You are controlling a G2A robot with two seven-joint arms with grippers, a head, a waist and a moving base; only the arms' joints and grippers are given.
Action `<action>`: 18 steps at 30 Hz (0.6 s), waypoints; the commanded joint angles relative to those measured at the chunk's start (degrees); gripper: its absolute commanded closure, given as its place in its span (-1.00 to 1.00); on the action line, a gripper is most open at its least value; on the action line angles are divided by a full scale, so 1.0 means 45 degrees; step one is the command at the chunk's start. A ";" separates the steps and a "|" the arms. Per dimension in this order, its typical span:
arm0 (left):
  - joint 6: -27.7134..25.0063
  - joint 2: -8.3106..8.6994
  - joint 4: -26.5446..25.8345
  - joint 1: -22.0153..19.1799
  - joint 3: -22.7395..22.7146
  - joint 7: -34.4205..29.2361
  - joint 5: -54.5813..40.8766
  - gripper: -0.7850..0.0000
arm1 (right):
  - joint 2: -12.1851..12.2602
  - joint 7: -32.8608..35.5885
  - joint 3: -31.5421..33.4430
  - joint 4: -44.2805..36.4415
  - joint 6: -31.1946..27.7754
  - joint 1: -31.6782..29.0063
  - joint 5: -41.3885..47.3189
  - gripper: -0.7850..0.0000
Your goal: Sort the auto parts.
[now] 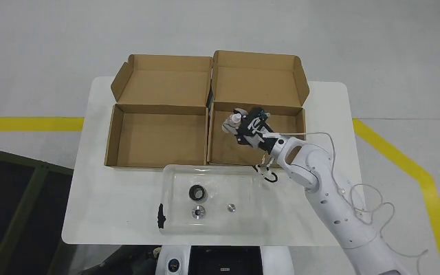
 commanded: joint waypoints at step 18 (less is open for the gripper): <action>0.0000 0.0000 0.0000 0.0000 0.0000 0.0000 0.0000 -1.00 | -0.0460 0.0233 -0.1125 0.2372 0.0621 0.1292 -0.0231 0.52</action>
